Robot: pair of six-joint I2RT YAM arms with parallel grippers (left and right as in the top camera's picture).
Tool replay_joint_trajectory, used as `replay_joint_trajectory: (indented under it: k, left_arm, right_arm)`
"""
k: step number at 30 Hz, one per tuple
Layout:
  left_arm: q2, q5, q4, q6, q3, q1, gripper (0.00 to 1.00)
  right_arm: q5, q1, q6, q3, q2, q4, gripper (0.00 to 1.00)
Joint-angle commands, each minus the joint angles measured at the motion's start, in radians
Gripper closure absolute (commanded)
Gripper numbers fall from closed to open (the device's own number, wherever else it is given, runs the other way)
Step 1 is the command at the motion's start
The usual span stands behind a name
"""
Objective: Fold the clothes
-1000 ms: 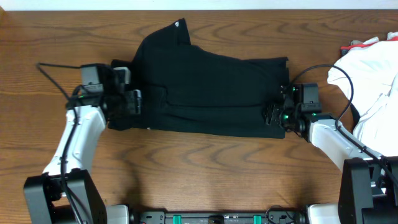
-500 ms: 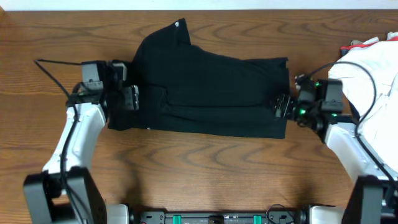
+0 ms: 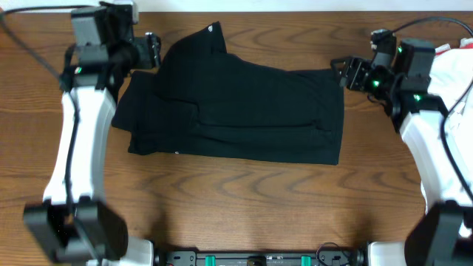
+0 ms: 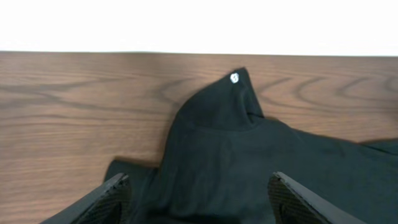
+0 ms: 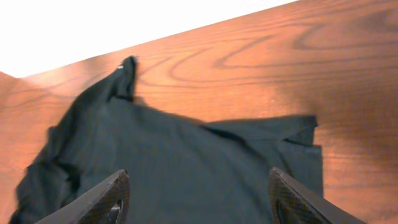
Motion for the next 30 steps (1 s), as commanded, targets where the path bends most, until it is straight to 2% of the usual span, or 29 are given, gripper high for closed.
replay_joint_trajectory:
  k: [1,5,11,16,20,24,27,30]
  left_arm:
    - [0.126,0.06,0.041,-0.008,0.07,0.001,0.27]
    - [0.248,0.093,0.178,-0.033,0.137,-0.006,0.28]
    - [0.426,0.095,0.454,-0.099,0.166,-0.046,0.3]
    - [0.538,0.071,0.554,-0.1,0.167,-0.082,0.32]
    - [0.563,0.065,0.469,-0.086,0.167,-0.091,0.32]
    - [0.483,0.064,0.326,-0.04,0.167,-0.073,0.32]
    - [0.376,0.003,0.154,-0.038,0.167,-0.047,0.32]
    - [0.248,-0.049,-0.058,-0.038,0.167,-0.019,0.31]
  right_arm:
    - [0.037,0.005,0.043,0.058,0.109,0.003,0.3]
    - [-0.012,0.007,0.072,0.101,0.204,0.009,0.32]
    - [-0.045,0.024,0.071,0.1,0.238,-0.026,0.32]
    - [-0.049,0.026,0.071,0.1,0.238,-0.096,0.32]
    - [-0.047,0.027,0.024,0.1,0.238,-0.167,0.34]
    - [0.019,0.026,-0.045,0.1,0.238,-0.23,0.35]
    - [0.038,0.025,-0.065,0.1,0.238,-0.274,0.35]
    - [0.038,0.025,-0.092,0.1,0.238,-0.352,0.27]
